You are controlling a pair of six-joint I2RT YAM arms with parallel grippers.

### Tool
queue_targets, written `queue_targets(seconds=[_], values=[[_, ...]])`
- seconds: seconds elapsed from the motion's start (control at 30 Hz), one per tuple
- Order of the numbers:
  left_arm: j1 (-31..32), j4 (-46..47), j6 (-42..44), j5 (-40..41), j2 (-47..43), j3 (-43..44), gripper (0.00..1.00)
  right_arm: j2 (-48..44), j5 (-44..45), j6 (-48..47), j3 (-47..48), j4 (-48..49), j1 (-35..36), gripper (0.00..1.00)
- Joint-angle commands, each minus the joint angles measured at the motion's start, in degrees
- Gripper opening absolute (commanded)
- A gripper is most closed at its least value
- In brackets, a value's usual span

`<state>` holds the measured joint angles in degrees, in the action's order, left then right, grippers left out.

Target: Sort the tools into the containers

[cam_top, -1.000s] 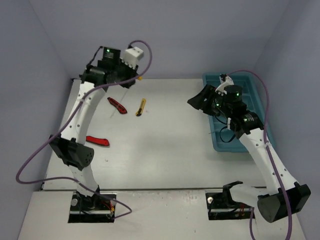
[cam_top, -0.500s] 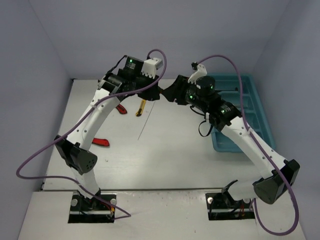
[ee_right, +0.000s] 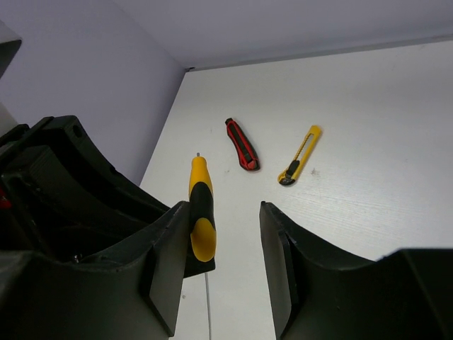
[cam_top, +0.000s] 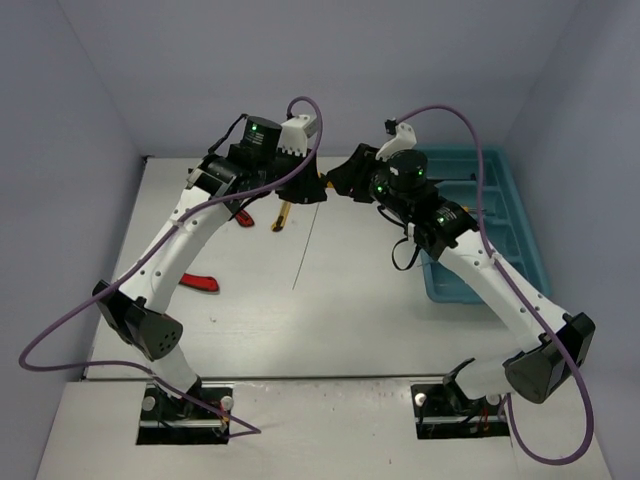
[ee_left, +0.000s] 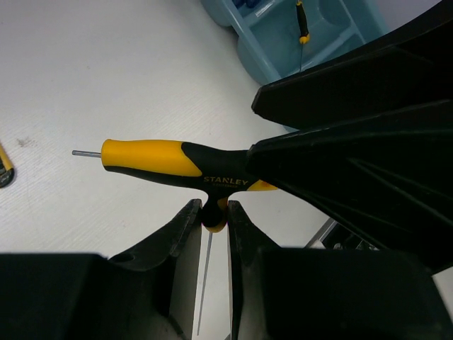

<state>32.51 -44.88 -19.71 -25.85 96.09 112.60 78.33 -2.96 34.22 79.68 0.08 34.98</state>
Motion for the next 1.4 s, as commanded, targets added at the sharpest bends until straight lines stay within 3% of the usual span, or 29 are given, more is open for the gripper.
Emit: queue_targets(seconds=[0.0, 0.63, 0.77, 0.83, 0.9, 1.03, 1.1, 1.2, 1.37], values=[[0.2, 5.0, -2.6, -1.6, -2.5, 1.5, 0.00, 0.1, 0.4, 0.2, 0.9, 5.9, 0.3, 0.41], [1.0, 7.4, -6.0, -2.7, -0.6, 2.8, 0.00, -0.6, -1.2, 1.8, -3.1, 7.8, 0.9, 0.38], [1.1, 7.7, -6.4, -2.7, -0.4, 2.7, 0.00, -0.6, -1.5, 2.0, -3.7, 8.3, 0.9, 0.24], [1.1, 7.9, -6.6, -2.8, -0.1, 2.7, 0.00, -0.6, -1.2, 2.0, -4.1, 8.4, 0.9, 0.09], [1.3, 8.2, -6.6, -2.8, -0.2, 2.3, 0.00, -1.0, -0.5, 1.9, -4.7, 8.3, 0.8, 0.02], [1.6, 9.1, -6.5, -2.2, -0.3, 1.0, 0.02, -2.3, 2.2, 1.9, -6.1, 8.3, 0.7, 0.00], [1.5, 9.1, -6.6, -1.7, -0.2, 0.6, 0.12, -3.5, 3.7, 1.8, -6.8, 8.3, 0.6, 0.00], [1.9, 9.1, -6.7, -0.7, -0.4, 0.0, 0.43, -5.5, 7.5, 1.9, -8.5, 8.3, 0.2, 0.00], [2.6, 9.1, -6.2, 2.3, -1.9, -1.3, 0.60, -10.4, 12.3, 3.6, -12.8, 8.3, -3.2, 0.00]])
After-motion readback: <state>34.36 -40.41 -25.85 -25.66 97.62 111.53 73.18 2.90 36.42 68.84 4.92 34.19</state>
